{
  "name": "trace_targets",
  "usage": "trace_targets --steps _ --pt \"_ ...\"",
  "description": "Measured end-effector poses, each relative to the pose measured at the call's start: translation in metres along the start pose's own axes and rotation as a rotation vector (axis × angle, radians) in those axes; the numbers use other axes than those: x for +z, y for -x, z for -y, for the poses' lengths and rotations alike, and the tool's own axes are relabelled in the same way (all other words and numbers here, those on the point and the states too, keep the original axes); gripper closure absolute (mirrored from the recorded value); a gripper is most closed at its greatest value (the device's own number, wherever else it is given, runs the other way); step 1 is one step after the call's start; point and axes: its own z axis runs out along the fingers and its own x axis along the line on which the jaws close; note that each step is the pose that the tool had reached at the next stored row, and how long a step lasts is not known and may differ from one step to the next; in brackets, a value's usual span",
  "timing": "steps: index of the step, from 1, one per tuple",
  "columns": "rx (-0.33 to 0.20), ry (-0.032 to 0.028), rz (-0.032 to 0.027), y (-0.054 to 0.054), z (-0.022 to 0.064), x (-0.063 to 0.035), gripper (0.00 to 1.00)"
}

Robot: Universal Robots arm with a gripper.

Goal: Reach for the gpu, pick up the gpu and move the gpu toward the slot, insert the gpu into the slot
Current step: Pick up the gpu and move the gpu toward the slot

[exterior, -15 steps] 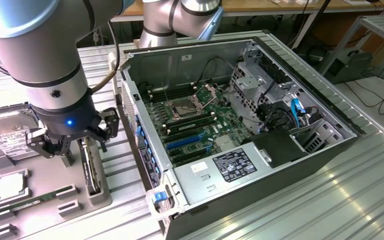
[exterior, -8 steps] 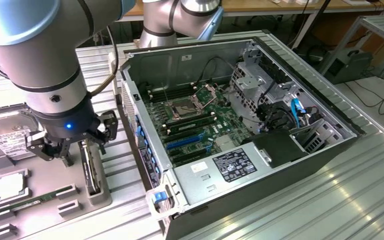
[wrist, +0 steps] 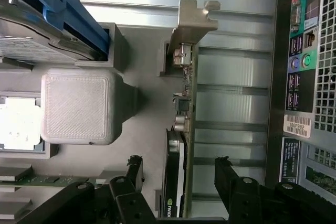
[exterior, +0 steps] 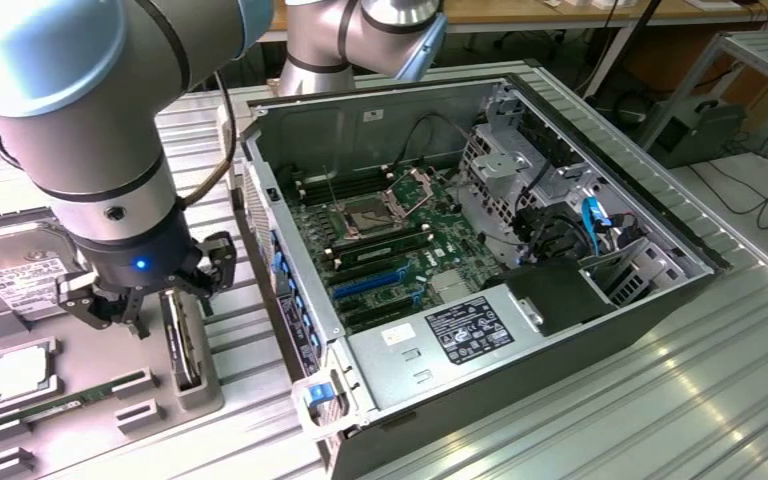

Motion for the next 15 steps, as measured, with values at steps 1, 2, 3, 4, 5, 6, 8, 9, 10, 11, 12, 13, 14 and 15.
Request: trace_targets --steps 1,2,3,4,5,6,8,9,10,11,12,13,14,15 --pt "0.007 -0.0002 0.0003 0.000 0.0001 0.0009 0.34" --pt "0.011 -0.0004 0.0004 0.000 0.0000 0.0015 0.34" --pt "0.016 -0.0006 0.0004 -0.001 0.0001 0.0023 0.34" --pt "0.020 -0.0007 0.0006 -0.001 0.0001 0.0033 0.34" --pt "0.023 -0.0007 0.0009 -0.001 0.0001 0.0045 0.34" --pt "0.025 -0.0007 0.0011 -0.002 0.0002 0.0058 0.34" --pt "0.029 -0.0009 0.0012 -0.002 0.0003 0.0087 0.34" --pt "0.031 -0.0010 0.0012 -0.002 0.0004 0.0106 0.34" --pt "0.032 -0.0011 0.0011 -0.002 0.0004 0.0113 0.34" --pt "0.032 -0.0011 0.0011 -0.002 0.0004 0.0113 0.34" --pt "0.032 -0.0011 0.0011 -0.002 0.0004 0.0113 0.34" --pt "0.032 -0.0010 0.0011 -0.002 0.0004 0.0113 0.34" --pt "0.032 -0.0010 0.0012 -0.002 0.0004 0.0113 0.34" --pt "0.032 -0.0011 0.0012 -0.002 0.0004 0.0113 0.34"
